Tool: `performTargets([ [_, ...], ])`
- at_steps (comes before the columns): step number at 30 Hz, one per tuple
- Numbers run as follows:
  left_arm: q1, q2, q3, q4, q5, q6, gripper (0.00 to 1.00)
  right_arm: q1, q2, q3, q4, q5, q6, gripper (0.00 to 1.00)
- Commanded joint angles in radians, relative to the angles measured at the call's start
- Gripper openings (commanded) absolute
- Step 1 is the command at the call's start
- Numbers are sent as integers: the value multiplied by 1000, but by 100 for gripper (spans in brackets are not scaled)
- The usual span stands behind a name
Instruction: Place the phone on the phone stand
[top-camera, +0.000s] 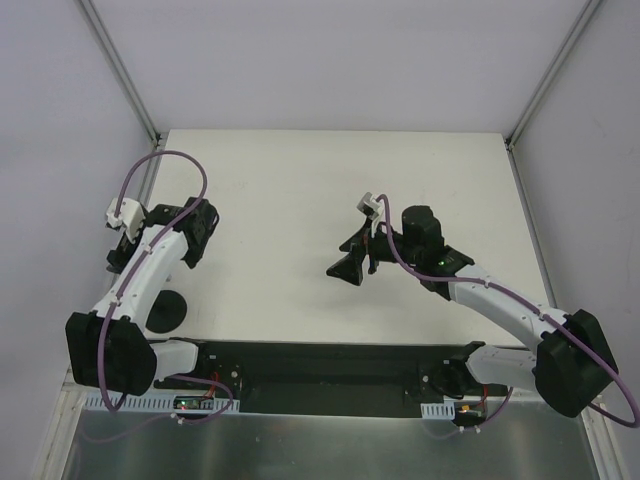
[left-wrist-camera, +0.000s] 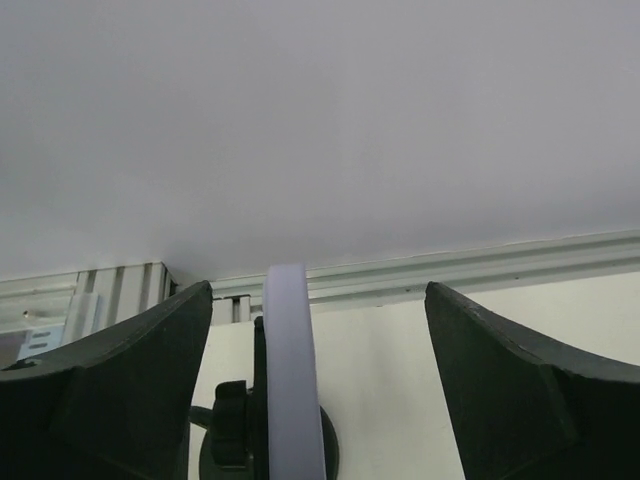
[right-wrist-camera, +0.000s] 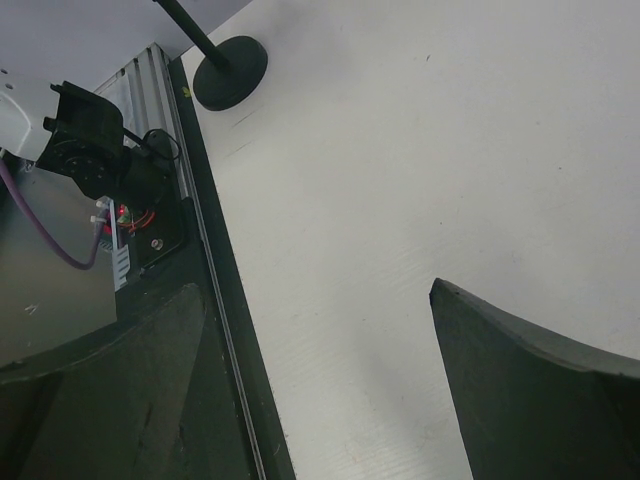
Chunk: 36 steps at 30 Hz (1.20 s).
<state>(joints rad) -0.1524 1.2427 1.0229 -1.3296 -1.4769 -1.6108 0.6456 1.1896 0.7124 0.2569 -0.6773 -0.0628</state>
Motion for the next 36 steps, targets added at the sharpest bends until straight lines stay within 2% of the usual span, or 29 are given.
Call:
performTargets([
  [1, -35, -12, 103, -186, 18, 6, 90, -4, -21, 18, 35, -10, -5, 97],
  [2, -41, -18, 123, -186, 33, 32, 95, -4, -22, 21, 27, -5, -14, 97],
  [6, -44, -106, 175, -184, 119, 115, 99, -3, -19, 36, 1, -2, -25, 97],
  [11, -44, -172, 249, -134, 136, 239, 99, -3, -1, 53, 1, -11, -25, 97],
  [12, -44, -180, 270, -113, 138, 323, 99, -4, 11, 56, 2, -13, -22, 97],
  [14, -45, -189, 351, -50, 153, 400, 99, -4, 21, 65, 2, -21, -14, 97],
  [16, -45, -213, 438, 50, 202, 614, 99, -3, 22, 68, 1, -21, -5, 97],
  [17, -45, -230, 453, 272, 325, 737, 99, -4, 22, 70, -2, -7, -3, 97],
  [18, -45, -285, 436, 405, 425, 1020, 99, -4, 18, 78, -22, 11, 0, 97],
  [19, -44, -323, 406, 576, 554, 1161, 97, -3, 13, 90, -45, 34, 3, 97],
  [20, -44, -359, 364, 821, 754, 1278, 97, -4, 8, 100, -76, 107, 7, 96],
  [21, -44, -424, 286, 919, 1151, 1428, 98, -3, -4, 126, -146, 160, 14, 96],
  [22, -44, -448, 255, 987, 1369, 1469, 98, -4, -16, 137, -189, 223, 23, 96],
  [23, -44, -463, 232, 1038, 1530, 1488, 99, -4, -30, 147, -227, 375, 46, 96],
  [24, -44, -466, 208, 1111, 1792, 1474, 99, -6, -66, 157, -316, 462, 58, 96],
  [27, -44, -401, 218, 1181, 2158, 1427, 99, -11, -148, 196, -488, 758, 93, 96],
  [28, -45, -379, 235, 1184, 2365, 1415, 99, -14, -168, 223, -527, 807, 87, 96],
  [29, -45, -356, 256, 1188, 2453, 1399, 99, -12, -189, 237, -565, 902, 81, 96],
  [31, -50, -324, 320, 1193, 2495, 1370, 99, -14, -272, 268, -663, 979, 32, 96],
  [34, -50, -334, 391, 1231, 2440, 1367, 99, -14, -453, 295, -703, 1059, -67, 96],
  [36, -50, -360, 419, 1265, 2304, 1344, 99, -14, -590, 332, -684, 1111, -123, 96],
])
